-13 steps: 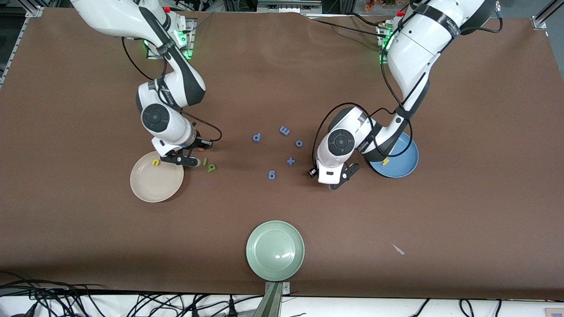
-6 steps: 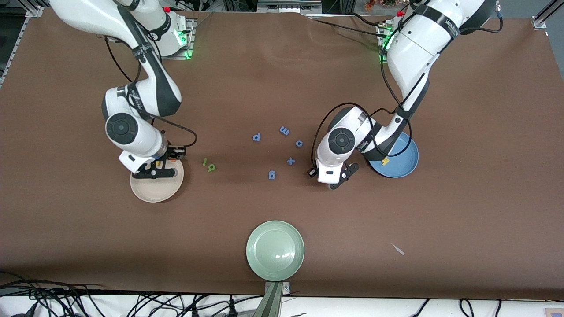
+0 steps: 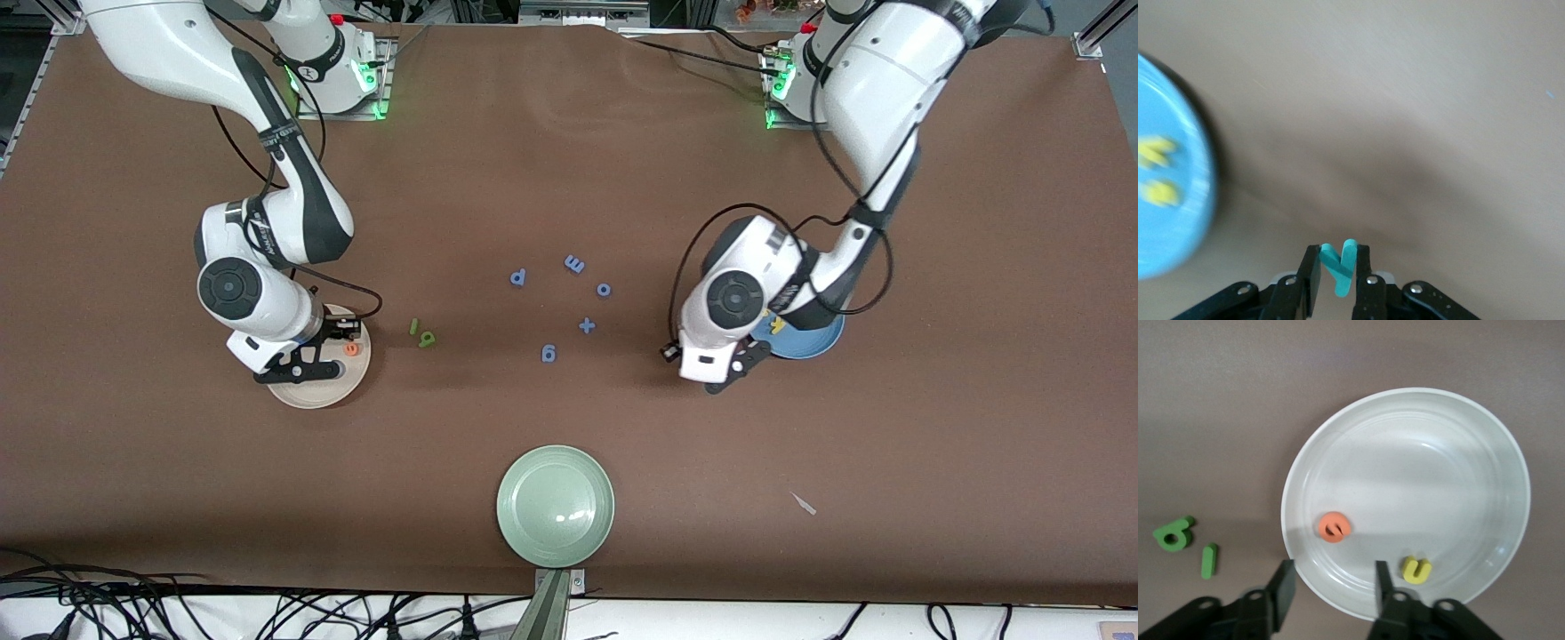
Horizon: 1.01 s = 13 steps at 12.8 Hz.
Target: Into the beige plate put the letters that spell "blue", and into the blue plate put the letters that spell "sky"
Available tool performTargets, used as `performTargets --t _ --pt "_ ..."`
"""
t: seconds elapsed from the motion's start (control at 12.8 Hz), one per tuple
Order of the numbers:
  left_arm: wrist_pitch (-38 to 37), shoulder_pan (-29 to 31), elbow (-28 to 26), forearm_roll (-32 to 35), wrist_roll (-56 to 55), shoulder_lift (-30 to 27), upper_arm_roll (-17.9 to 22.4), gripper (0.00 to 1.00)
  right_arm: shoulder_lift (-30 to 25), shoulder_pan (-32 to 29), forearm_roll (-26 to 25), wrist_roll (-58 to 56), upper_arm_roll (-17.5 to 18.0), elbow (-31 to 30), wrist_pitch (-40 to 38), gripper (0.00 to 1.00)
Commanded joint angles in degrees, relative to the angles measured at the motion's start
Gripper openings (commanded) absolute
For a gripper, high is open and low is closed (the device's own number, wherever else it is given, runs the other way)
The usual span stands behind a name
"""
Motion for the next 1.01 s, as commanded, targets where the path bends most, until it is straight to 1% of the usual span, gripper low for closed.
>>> performTargets --t 0.0,0.16,0.23,0.31,0.39,0.47,0.55,0.62,0.7,0.86,0.94 --pt "-8.84 4.31 -2.04 -0.88 9.87 -3.05 -0.10 0.04 1.08 0.77 -0.11 3.88 0.54 1.47 -0.02 0.64" --pt "-15.62 6.86 -2.13 -1.58 16.80 -3.23 -0.10 0.04 1.78 2.52 0.33 9.39 0.63 1.38 0.06 0.64" --pt "-16.78 8.44 -2.31 -1.59 19.36 -3.14 -0.10 0.04 2.04 3.66 1.47 12.29 0.63 1.30 0.15 0.64" --pt "-16.79 10.45 -3.26 -1.59 22.96 -3.14 -0.10 0.09 2.57 4.54 3.13 14.15 0.63 1.21 0.15 0.64" --pt "-16.79 12.56 -4.06 -1.59 27.34 -2.97 -0.10 0.52 3.36 4.90 5.93 15.21 0.72 0.68 0.50 0.64" --pt "-16.79 13.72 -4.24 -1.67 29.74 -2.88 -0.10 1.00 3.71 5.25 8.48 15.40 0.72 -0.19 1.20 0.64" --pt "-17.58 13.90 -4.15 -2.28 29.93 -3.14 -0.10 1.00 3.98 5.51 9.81 15.57 0.72 -1.50 2.77 0.64" --pt "-20.02 13.82 -3.46 -3.68 29.93 -3.58 -0.27 1.00 3.98 6.13 9.91 16.44 0.72 -3.17 5.14 0.64" --pt "-21.79 13.90 -3.01 -5.26 30.02 -5.15 -0.80 1.00 3.98 6.74 9.91 17.24 0.72 -4.06 6.55 0.64" --pt "-23.72 13.21 -3.01 -5.89 30.46 -10.24 -0.98 1.00 4.07 7.36 9.91 17.33 0.63 -4.68 7.44 0.64" --pt "-24.35 13.37 -2.84 -5.89 31.33 -13.05 -2.02 1.00 4.07 7.36 9.91 17.33 0.63 -4.86 7.79 0.63"
